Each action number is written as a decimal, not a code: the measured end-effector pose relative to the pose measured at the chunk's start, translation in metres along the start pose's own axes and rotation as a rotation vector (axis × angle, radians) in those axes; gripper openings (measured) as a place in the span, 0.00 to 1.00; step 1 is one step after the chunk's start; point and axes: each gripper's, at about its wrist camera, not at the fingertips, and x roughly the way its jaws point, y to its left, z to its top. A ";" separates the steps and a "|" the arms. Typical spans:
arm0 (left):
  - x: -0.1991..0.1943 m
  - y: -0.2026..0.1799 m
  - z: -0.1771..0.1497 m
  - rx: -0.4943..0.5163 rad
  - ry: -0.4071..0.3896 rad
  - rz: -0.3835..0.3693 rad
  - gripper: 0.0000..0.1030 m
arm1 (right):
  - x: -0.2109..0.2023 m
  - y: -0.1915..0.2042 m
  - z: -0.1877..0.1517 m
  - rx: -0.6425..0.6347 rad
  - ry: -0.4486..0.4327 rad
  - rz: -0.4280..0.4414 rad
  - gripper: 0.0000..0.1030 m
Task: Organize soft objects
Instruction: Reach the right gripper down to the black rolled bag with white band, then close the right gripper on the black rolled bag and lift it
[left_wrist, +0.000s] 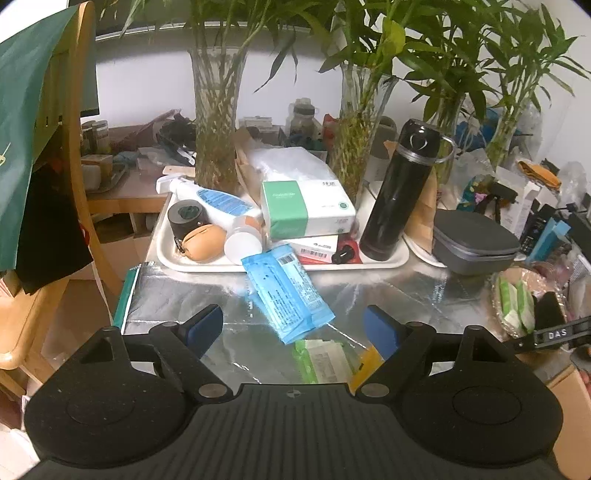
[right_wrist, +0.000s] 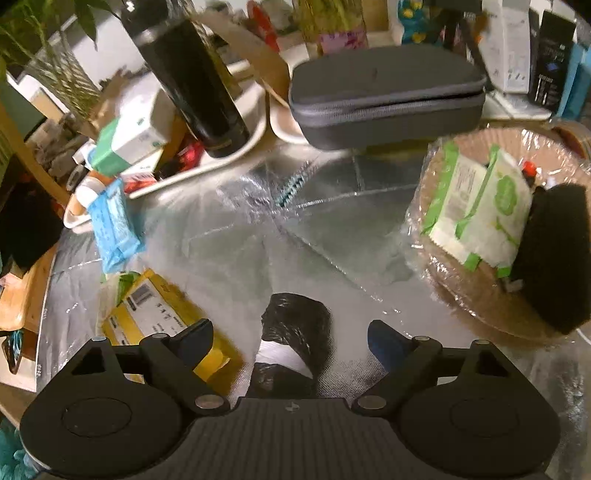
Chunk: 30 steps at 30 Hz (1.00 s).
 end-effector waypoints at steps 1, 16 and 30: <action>0.001 0.000 0.001 0.002 0.004 0.001 0.81 | 0.004 0.000 0.001 0.007 0.013 0.007 0.87; 0.017 0.004 0.005 0.011 0.055 -0.010 0.81 | 0.048 0.006 0.003 -0.016 0.162 -0.047 0.55; 0.021 0.010 0.007 -0.004 0.070 0.015 0.81 | 0.046 0.016 -0.003 -0.102 0.126 -0.081 0.44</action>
